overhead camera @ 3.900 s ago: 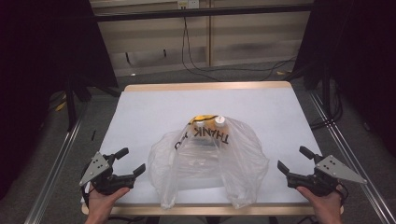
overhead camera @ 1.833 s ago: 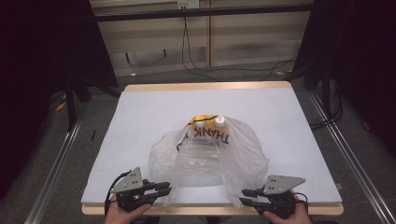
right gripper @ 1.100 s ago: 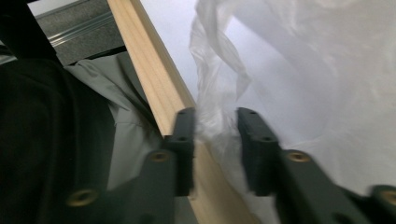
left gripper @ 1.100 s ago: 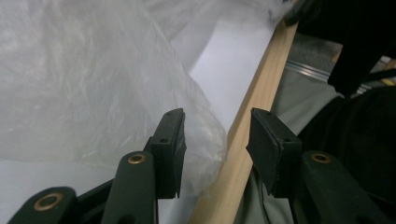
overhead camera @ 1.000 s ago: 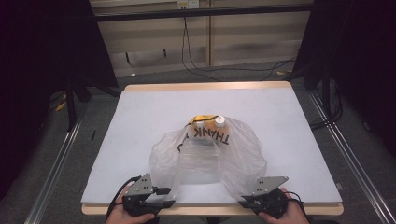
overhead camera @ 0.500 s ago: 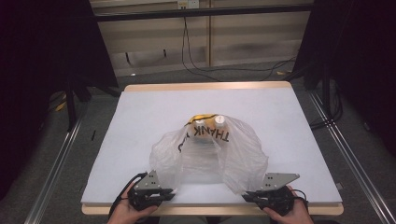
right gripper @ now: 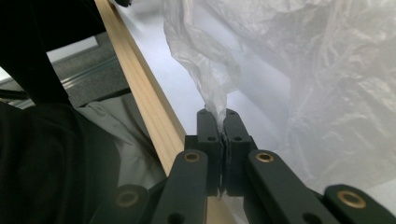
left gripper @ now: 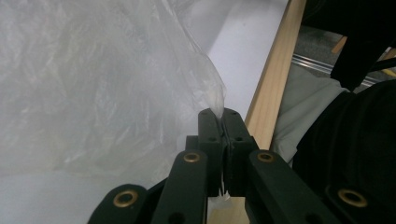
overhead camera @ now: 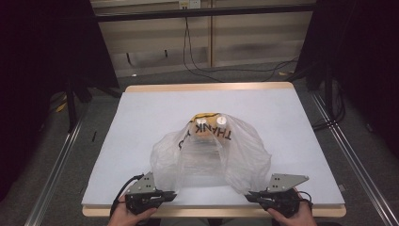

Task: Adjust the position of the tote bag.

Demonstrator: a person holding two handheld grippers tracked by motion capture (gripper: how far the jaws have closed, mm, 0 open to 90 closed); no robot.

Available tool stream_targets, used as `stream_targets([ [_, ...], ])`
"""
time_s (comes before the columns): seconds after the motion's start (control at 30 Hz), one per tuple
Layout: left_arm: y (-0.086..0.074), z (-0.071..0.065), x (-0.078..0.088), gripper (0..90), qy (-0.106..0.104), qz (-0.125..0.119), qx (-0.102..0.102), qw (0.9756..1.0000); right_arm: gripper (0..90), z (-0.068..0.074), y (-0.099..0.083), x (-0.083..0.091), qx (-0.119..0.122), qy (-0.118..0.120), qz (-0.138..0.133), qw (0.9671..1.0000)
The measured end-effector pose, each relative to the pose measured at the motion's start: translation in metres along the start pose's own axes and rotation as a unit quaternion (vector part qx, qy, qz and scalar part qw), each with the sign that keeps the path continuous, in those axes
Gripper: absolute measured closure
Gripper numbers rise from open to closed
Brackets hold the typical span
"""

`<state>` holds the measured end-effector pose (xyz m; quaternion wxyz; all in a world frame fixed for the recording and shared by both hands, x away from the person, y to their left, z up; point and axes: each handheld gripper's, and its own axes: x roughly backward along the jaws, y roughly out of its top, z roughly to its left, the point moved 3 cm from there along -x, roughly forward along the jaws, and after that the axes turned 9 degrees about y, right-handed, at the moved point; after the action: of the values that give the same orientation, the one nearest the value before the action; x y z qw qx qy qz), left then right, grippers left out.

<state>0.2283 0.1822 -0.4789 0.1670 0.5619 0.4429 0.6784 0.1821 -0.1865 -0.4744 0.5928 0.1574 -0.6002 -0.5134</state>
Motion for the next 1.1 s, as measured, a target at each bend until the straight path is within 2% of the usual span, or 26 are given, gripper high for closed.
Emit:
stream_targets([
  [0.23,0.001,0.002,0.010,88.8,0.001,-0.030,0.009,0.9995,89.0,0.002,0.006,0.006,0.012,0.000,-0.021,0.9997],
  [0.43,0.003,0.001,0.012,89.0,-0.004,-0.042,0.015,0.9990,89.1,0.002,0.006,0.007,0.012,-0.001,-0.025,0.9996],
  [0.5,0.004,0.001,0.014,89.0,-0.004,-0.045,0.016,0.9989,89.1,0.002,0.008,0.010,0.013,-0.001,-0.034,0.9993],
  [0.6,0.007,0.000,0.018,89.0,-0.002,-0.059,0.017,0.9981,89.1,0.002,0.013,0.013,0.016,-0.003,-0.049,0.9987],
  [0.77,0.011,0.000,0.024,89.0,0.003,-0.072,0.019,0.9972,89.2,0.001,0.019,0.016,0.022,-0.003,-0.059,0.9980],
  [0.83,0.013,0.000,0.026,89.0,-0.004,-0.087,0.026,0.9959,89.2,0.001,0.021,0.017,0.023,-0.005,-0.062,0.9978],
  [1.1,0.023,0.001,0.033,89.4,0.007,-0.097,0.027,0.9949,89.2,-0.001,0.030,0.022,0.020,-0.006,-0.083,0.9963],
])
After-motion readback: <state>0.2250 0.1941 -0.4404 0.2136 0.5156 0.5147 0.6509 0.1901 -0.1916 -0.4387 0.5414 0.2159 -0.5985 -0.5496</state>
